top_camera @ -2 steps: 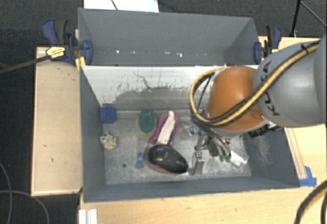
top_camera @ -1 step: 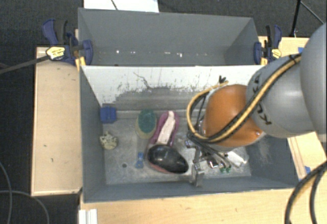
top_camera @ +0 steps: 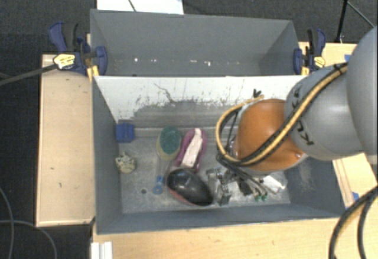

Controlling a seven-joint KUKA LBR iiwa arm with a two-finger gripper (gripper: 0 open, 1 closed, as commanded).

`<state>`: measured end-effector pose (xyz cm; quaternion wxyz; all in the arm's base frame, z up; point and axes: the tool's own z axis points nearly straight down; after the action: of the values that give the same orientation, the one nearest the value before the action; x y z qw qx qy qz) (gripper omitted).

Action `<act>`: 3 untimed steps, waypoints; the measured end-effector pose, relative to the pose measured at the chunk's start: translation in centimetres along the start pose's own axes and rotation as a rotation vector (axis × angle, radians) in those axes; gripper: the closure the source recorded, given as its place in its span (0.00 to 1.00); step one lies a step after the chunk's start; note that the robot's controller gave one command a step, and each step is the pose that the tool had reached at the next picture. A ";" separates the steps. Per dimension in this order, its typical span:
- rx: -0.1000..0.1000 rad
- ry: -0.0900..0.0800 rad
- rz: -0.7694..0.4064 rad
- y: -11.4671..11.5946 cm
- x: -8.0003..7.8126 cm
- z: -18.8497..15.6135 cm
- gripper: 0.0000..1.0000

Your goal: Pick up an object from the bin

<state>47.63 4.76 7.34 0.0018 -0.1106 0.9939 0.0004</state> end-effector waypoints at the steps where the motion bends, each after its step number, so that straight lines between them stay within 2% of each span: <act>1: 0.001 -0.003 -0.071 -1.1 -0.5 0.3 1.00; 2: 0.001 -0.007 -0.068 -1.1 -0.7 0.2 0.00; 3: 0.002 -0.002 0.010 -5.0 -2.3 0.3 0.00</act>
Offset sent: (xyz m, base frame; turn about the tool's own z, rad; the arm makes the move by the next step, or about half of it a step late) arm 0.0064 -0.0094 -0.0034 -0.0735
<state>50.95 0.34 7.05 0.0029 -0.1057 0.9944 -0.0006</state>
